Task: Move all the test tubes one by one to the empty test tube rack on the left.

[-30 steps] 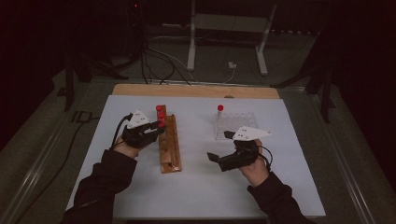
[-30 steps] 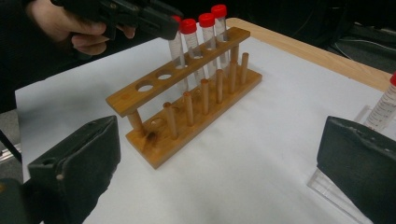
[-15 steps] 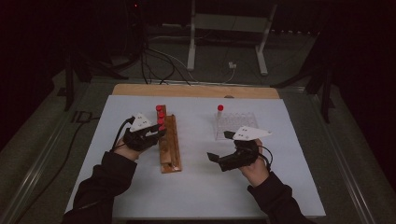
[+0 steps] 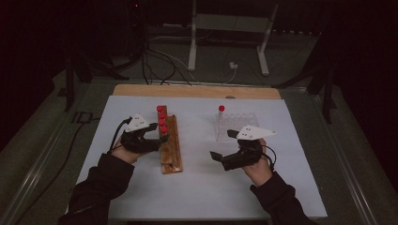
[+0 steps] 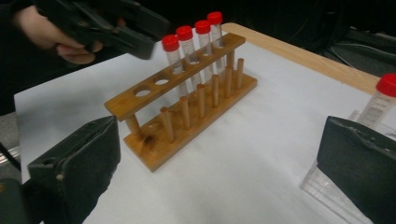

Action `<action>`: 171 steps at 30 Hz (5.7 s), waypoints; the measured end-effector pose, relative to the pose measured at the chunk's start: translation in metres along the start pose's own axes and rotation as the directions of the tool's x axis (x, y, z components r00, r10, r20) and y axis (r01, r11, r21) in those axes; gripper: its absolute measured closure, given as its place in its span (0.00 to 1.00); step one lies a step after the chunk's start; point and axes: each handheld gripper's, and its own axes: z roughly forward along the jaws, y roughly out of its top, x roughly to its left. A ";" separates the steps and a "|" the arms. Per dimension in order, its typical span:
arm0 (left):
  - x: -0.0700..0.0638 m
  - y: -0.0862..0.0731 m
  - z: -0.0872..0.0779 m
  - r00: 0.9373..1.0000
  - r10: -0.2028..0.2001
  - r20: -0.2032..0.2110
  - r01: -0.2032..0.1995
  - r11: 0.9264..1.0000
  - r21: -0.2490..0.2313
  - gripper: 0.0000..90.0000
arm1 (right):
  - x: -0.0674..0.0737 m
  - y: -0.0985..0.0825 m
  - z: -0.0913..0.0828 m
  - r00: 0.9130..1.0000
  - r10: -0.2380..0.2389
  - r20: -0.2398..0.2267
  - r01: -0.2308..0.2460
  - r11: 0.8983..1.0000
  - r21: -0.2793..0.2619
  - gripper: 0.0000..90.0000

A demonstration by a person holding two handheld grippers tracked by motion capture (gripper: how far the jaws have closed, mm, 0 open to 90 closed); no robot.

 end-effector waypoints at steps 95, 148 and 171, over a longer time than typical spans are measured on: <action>-0.014 -0.028 -0.033 0.988 -0.024 0.153 0.033 0.998 -0.059 0.03 | -0.105 0.028 0.066 0.949 0.044 0.313 -0.090 0.987 0.135 0.84; -0.062 0.029 0.011 0.949 0.085 0.303 -0.056 0.993 -0.101 0.07 | 0.010 -0.003 0.036 0.996 -0.088 -0.027 0.091 0.976 0.199 0.84; -0.090 0.037 0.049 0.925 0.153 0.347 -0.137 0.988 -0.070 0.59 | 0.022 -0.009 0.034 0.993 -0.087 -0.074 0.101 0.973 0.207 0.84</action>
